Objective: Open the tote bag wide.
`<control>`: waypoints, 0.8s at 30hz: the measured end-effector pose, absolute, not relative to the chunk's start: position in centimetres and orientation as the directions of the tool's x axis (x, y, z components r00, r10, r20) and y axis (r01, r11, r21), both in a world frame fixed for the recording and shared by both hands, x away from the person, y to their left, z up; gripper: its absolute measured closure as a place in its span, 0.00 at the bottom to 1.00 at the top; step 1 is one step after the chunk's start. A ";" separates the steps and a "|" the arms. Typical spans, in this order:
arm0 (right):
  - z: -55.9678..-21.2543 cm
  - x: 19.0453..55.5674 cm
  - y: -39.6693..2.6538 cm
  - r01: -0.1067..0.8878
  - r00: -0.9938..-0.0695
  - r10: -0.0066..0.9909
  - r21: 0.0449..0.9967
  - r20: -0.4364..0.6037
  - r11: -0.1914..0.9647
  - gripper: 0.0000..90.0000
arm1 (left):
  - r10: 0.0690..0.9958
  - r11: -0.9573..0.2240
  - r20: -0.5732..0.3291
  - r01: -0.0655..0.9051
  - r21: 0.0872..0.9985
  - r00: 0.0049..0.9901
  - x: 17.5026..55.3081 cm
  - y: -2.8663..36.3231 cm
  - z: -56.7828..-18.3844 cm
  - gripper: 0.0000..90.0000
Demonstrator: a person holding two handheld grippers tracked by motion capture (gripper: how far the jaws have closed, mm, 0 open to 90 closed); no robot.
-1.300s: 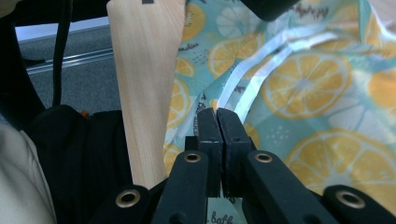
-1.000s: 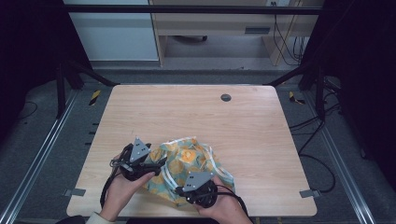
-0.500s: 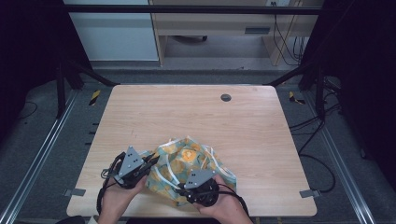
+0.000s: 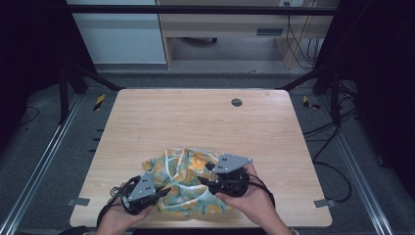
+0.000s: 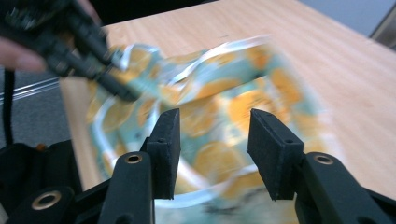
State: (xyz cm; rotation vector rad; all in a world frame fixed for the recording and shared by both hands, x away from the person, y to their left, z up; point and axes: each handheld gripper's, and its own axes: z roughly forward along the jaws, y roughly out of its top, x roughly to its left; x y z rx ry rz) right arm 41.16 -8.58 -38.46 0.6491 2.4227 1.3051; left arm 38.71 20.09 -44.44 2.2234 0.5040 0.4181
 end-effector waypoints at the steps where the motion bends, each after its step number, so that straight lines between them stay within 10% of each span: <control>1: -38.1 41.6 -8.8 0.244 -0.842 0.537 0.843 -0.061 0.479 0.60 | 0.474 -0.613 0.138 0.214 0.760 0.869 38.8 20.0 -44.6 0.99; 10: -37.8 46.2 -9.1 0.325 -0.805 0.593 0.817 -0.026 0.477 0.53 | 0.479 -0.619 0.150 0.211 0.757 0.865 38.9 19.9 -44.7 0.99; 15: -38.6 46.8 -9.1 0.347 -0.822 0.570 0.799 0.006 0.491 0.96 | 0.498 -0.611 0.158 0.215 0.762 0.853 39.0 20.0 -44.7 0.99; 24: -36.5 42.2 -12.7 0.252 -0.849 0.528 0.879 0.001 0.404 1.00 | 0.511 -0.586 0.174 0.193 0.787 0.842 38.9 20.7 -44.1 0.97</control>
